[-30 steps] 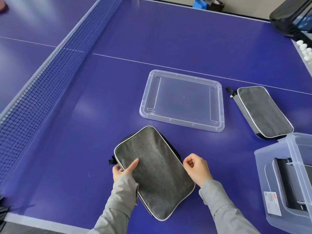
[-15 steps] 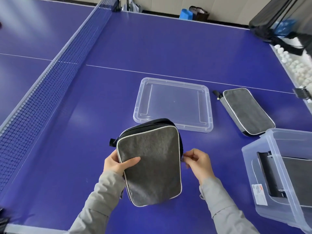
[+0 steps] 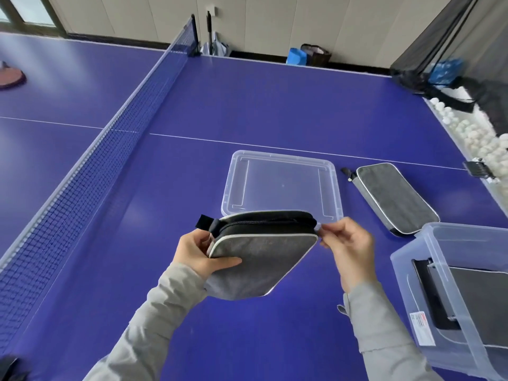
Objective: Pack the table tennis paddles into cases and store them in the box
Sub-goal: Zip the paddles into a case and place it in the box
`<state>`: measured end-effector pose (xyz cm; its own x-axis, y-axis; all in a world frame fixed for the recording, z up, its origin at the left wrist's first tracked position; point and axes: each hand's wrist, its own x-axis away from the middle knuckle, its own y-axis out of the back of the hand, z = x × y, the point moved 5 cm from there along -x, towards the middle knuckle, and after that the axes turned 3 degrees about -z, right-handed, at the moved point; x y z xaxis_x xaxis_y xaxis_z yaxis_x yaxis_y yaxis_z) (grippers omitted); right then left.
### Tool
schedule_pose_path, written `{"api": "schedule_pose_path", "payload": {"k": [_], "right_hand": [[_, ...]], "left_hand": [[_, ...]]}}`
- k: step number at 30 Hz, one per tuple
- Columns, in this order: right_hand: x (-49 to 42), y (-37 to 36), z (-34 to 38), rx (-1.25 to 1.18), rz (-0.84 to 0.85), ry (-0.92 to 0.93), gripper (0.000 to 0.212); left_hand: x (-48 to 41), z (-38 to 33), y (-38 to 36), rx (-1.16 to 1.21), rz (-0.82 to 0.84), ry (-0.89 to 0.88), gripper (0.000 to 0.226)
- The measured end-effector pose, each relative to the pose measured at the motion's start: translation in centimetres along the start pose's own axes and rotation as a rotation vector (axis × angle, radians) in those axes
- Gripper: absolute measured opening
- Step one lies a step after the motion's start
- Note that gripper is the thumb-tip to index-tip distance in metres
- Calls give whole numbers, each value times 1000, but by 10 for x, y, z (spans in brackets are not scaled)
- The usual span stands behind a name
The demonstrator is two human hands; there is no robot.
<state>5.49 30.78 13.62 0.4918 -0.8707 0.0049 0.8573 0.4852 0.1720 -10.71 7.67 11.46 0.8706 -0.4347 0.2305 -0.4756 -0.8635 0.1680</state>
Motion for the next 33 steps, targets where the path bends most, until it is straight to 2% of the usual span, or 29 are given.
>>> {"api": "schedule_pose_path", "payload": {"k": [2,4,11,16,21,25,29,31,33], "right_hand": [[2,2,19,30,-3,100,23],[7,-2,32,95,13,183,22],[32,-21,64,232,39,411,17],[52,-41,83,236,69,523,15],[70,-61,91,208,116,573,10],[76,-74,87,246,152,590,8],[70,-77,80,211,116,542,5],[67,-75,73,205,70,518,5],[65,-70,58,195,25,430,14]], "left_hand": [[2,1,1,-61,0,0,58],[3,3,2,-102,-7,-7,50],[9,-2,1,-224,-38,-68,48],[12,-22,-5,-328,-4,-176,57],[13,-30,-9,-421,20,-238,38],[11,-29,-13,-570,37,-290,37],[8,-18,-2,-420,7,-178,48],[5,-12,7,-319,-53,-112,42],[0,-4,17,-173,-114,-38,41]]}}
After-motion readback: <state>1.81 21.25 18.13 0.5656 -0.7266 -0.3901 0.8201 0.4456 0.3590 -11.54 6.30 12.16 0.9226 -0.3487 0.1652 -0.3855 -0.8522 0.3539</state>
